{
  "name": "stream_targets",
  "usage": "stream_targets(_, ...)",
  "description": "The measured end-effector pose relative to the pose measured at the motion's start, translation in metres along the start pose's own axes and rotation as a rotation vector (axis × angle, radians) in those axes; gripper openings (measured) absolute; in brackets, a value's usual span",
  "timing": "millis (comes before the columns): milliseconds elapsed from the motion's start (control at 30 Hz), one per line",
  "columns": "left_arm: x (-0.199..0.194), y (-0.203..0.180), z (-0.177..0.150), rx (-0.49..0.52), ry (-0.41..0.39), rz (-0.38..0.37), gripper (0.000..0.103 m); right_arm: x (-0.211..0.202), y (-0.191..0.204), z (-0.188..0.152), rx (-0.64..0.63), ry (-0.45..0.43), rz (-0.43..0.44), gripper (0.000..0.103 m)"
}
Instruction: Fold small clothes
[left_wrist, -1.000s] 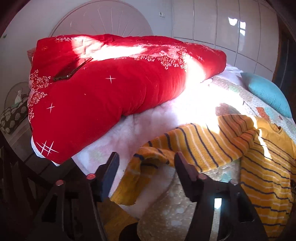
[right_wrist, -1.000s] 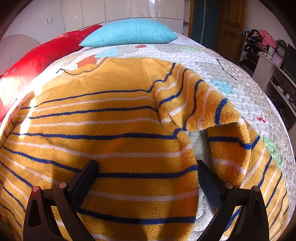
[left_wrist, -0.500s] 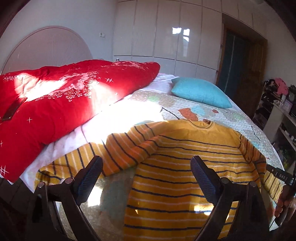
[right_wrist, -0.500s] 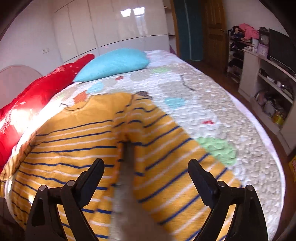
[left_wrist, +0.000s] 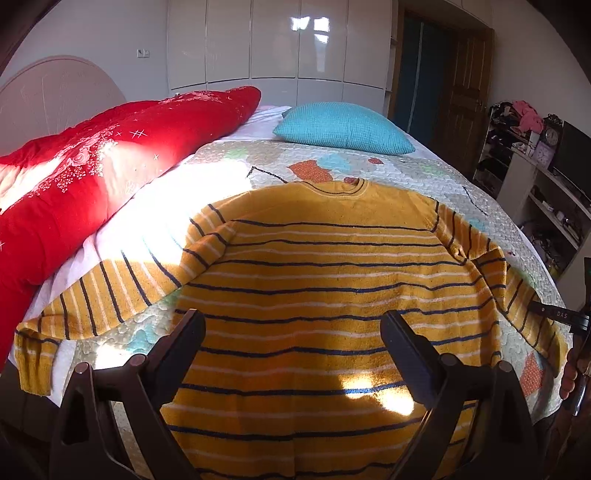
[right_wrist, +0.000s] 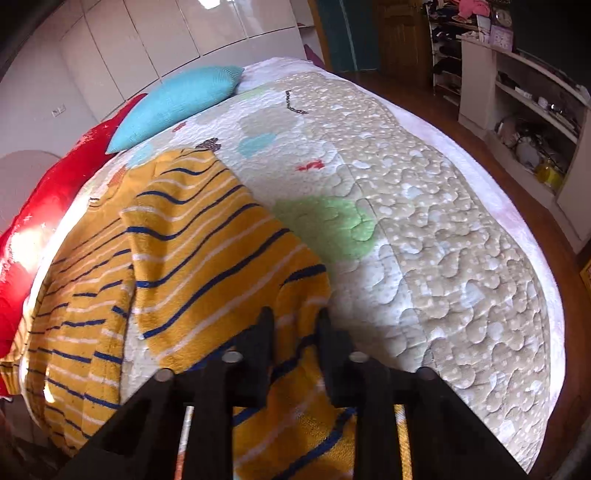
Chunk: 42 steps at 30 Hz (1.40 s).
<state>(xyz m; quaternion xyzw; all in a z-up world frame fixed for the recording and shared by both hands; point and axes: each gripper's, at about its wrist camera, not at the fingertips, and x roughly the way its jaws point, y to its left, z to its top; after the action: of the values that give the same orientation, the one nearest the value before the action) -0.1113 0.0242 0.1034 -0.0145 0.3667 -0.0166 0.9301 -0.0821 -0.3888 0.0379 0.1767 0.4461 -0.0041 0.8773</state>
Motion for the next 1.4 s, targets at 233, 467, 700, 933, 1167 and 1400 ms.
stream_targets(233,-0.004,-0.008,0.003,0.033,-0.006,0.007,0.095,-0.022,-0.053,0.025,0.155,-0.073,-0.123,0.014)
stream_targets(467,0.001,-0.005,-0.001,0.007,0.014,0.002,0.095,-0.020,-0.100,0.059,0.261,-0.083,-0.360,0.017)
stream_targets(700,0.005,0.002,-0.005,-0.011,0.028,-0.002,0.095,-0.089,-0.113,0.016,0.421,-0.219,-0.016,0.050)
stream_targets(933,0.024,-0.003,-0.010,-0.074,0.095,-0.090,0.095,-0.085,-0.082,-0.035,0.477,-0.142,0.301,0.068)
stream_targets(1167,0.011,-0.011,-0.018,-0.039,0.074,-0.088,0.095,-0.048,-0.073,-0.047,0.561,-0.075,0.304,0.071)
stream_targets(1400,0.013,0.002,-0.022,-0.081,0.104,-0.086,0.095,-0.050,-0.093,-0.032,0.627,-0.168,0.081,0.071)
